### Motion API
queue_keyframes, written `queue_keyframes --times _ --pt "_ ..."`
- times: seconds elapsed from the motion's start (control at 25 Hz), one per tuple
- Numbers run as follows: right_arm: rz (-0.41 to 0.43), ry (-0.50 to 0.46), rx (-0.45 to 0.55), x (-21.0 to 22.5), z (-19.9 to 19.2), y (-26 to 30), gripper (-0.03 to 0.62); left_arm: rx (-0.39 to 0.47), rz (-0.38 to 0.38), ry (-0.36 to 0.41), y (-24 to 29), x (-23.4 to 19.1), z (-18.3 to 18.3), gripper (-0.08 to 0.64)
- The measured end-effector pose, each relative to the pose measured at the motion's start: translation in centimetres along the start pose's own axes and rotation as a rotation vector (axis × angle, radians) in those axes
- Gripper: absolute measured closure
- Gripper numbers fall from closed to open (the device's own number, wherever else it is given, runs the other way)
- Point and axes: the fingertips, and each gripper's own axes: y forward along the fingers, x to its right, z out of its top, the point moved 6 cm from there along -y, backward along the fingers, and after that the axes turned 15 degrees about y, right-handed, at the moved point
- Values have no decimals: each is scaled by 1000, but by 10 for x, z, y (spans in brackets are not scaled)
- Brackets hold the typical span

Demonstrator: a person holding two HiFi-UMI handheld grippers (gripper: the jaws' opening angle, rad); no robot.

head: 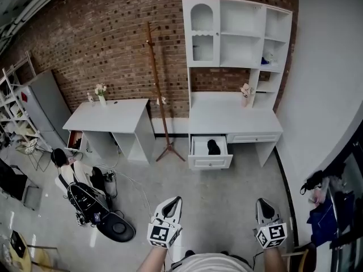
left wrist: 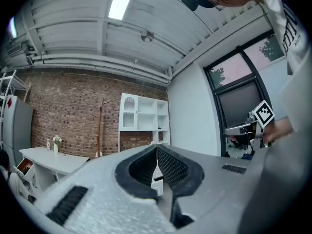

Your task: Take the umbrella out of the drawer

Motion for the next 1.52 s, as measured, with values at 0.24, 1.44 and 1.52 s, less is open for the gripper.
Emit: queue_keyframes --times 0.24,1.44,1.52 --pt "-38 11 1 -14 -4 -1 561 4 -25 -4 -7 -9 -8 535" --pt "-50 22 -37 -44 -27 32 561 -29 -71 -26 -12 -36 -43 535" --pt "-43 28 -38 -37 -26 41 561 -36 -65 -25 -4 -37 -43 535"
